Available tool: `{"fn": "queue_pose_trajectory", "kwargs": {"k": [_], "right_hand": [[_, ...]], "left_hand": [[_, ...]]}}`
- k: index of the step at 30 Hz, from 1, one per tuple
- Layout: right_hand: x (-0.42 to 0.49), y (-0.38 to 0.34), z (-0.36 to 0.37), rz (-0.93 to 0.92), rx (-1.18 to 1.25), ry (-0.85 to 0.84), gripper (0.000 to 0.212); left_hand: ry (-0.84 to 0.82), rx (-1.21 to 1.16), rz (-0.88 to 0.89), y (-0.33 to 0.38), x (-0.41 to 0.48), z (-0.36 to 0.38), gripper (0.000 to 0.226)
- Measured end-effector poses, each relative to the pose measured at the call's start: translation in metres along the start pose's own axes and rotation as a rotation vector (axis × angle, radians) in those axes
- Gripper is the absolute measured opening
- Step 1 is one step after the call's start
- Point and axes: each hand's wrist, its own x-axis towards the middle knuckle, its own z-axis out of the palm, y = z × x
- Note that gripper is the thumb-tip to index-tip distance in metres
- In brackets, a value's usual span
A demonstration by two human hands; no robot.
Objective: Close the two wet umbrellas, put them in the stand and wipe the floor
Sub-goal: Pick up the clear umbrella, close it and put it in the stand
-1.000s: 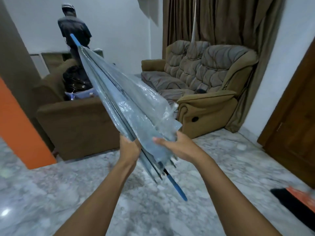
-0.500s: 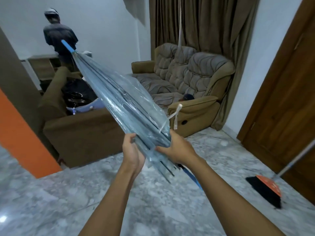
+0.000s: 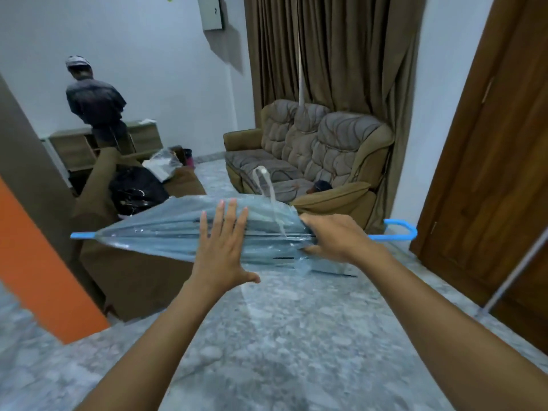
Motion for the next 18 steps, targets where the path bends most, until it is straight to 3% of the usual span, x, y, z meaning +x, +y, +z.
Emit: {"fn": "queue_pose_trajectory", "kwargs": {"k": [3,8,12,14,18], "right_hand": [[0.001,0.000,-0.016,-0.103,-0.085,0.075,0.030],[0.011,-0.006,-0.035,-0.260,-0.219,0.091,0.025],[0.016,0.007,-0.045,-0.293,-0.252,0.138,0.017],[0.016,0.013,-0.046,-0.256,-0.283,0.177,0.027],[0.014,0.022,-0.050,-0.125,-0.238,0.244,0.065]], "left_hand": [[0.019,-0.015,-0.018,0.004,0.012,-0.008,0.118],[-0.092,0.076,0.033,0.018,0.023,-0.022,0.088],[-0.039,-0.264,-0.039,0.027,0.024,-0.027,0.062],[-0.026,-0.292,-0.055,0.033,0.029,-0.031,0.052],[-0.044,-0.221,-0.074,0.044,0.036,-0.029,0.074]]}}
